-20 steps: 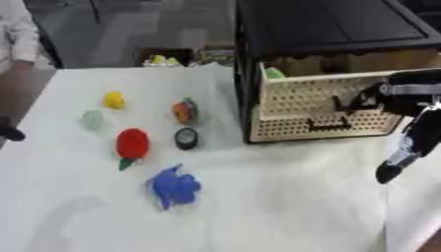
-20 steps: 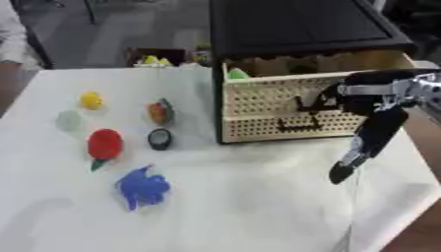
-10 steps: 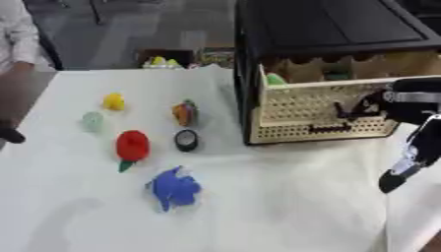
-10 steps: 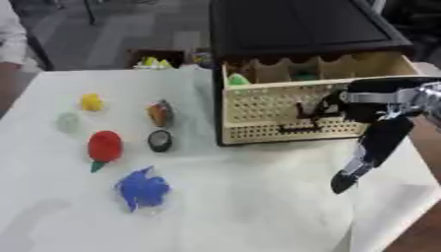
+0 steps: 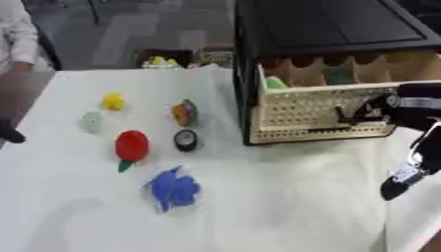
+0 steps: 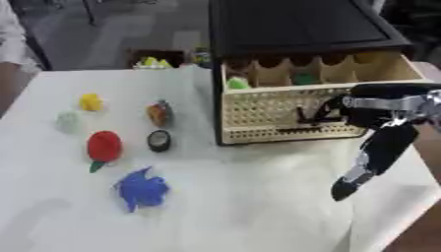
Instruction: Pick up objects from table and place into drawer.
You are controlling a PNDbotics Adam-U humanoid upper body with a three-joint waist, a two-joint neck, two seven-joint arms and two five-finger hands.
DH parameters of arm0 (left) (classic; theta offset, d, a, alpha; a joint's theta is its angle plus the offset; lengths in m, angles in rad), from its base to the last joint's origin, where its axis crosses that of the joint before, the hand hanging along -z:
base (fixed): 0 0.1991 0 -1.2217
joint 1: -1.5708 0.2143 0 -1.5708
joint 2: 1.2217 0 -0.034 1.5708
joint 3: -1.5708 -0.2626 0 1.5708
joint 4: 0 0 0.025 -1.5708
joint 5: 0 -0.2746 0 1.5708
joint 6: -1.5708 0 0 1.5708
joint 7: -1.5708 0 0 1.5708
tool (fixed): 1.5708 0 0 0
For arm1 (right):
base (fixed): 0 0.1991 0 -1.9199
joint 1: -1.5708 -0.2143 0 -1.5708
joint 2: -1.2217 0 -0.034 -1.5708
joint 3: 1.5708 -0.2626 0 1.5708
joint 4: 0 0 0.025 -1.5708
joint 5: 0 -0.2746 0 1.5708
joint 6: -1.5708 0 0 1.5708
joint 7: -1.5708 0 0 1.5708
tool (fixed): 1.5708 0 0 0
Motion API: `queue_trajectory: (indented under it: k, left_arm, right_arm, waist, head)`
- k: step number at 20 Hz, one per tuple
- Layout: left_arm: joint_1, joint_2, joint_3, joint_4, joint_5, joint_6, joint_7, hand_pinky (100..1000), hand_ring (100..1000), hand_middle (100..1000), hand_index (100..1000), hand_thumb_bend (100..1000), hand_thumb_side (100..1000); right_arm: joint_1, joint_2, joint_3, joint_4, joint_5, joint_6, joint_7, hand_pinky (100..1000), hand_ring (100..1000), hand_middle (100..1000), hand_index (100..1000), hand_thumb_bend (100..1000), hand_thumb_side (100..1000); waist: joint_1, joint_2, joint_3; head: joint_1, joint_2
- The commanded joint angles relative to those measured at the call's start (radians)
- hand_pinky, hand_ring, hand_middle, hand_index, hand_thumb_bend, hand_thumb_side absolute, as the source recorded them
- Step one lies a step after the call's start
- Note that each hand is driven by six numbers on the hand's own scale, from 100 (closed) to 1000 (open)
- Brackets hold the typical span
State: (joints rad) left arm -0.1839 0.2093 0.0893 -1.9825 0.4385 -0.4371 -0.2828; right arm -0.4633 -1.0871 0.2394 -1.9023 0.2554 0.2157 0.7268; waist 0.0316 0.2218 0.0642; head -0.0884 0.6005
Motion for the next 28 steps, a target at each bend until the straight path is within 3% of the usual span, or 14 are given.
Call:
queue_trajectory:
  k: [1,14,28]
  left_arm:
    - [-0.009,0.013,0.006,-0.018,0.0,0.003,0.002,529,624,651,835,100,890]
    - [-0.012,0.015,0.009,-0.018,0.004,0.0,0.006,530,624,650,836,100,886]
    - [-0.012,0.016,0.01,-0.018,0.002,0.002,0.009,531,623,649,835,100,887]
  right_arm:
    - [0.001,-0.043,-0.018,-0.032,-0.013,0.0,-0.005,100,100,100,832,992,449]
    - [0.076,-0.048,-0.047,-0.055,-0.014,0.004,-0.012,100,100,100,828,976,434]
    - [0.106,-0.05,-0.061,-0.093,-0.028,0.0,-0.018,100,100,100,827,975,436]
  waist:
    - [-0.004,-0.013,0.0]
    - [-0.005,-0.013,-0.003]
    - [-0.007,-0.014,-0.006]
  head:
    - [0.003,-0.012]
    - [0.005,-0.009]
    - [0.003,-0.007]
